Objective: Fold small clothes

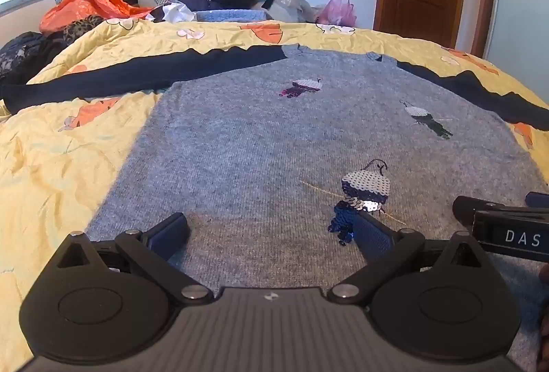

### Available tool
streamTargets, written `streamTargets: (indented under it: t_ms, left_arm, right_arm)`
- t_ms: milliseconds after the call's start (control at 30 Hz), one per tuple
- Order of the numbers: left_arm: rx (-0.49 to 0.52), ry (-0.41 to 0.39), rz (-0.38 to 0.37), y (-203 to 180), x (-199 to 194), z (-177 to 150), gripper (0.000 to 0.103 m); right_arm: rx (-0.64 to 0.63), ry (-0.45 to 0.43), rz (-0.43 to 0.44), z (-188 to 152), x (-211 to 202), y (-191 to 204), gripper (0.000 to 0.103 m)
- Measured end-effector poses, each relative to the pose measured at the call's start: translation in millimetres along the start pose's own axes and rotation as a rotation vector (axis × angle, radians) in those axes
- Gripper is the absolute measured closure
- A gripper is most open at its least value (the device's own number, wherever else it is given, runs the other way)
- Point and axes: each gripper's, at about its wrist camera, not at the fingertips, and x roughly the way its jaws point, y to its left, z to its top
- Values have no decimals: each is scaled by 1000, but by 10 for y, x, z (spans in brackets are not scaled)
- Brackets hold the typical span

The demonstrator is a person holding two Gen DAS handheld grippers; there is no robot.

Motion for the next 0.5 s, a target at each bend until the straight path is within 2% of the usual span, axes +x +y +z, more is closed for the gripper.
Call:
streamTargets:
  t_ms: [267, 300, 500]
  left_arm:
    - [21, 30, 34, -4, 46, 70, 0]
    - [8, 16, 13, -33, 26, 16, 0]
    - [7, 9, 5, -4, 3, -9, 0]
  right_arm:
    - [-1, 0, -1, -2, -5, 3, 0]
    - [-1, 0, -1, -3, -6, 4, 0]
    - [-1, -1, 0, -9, -7, 2, 0]
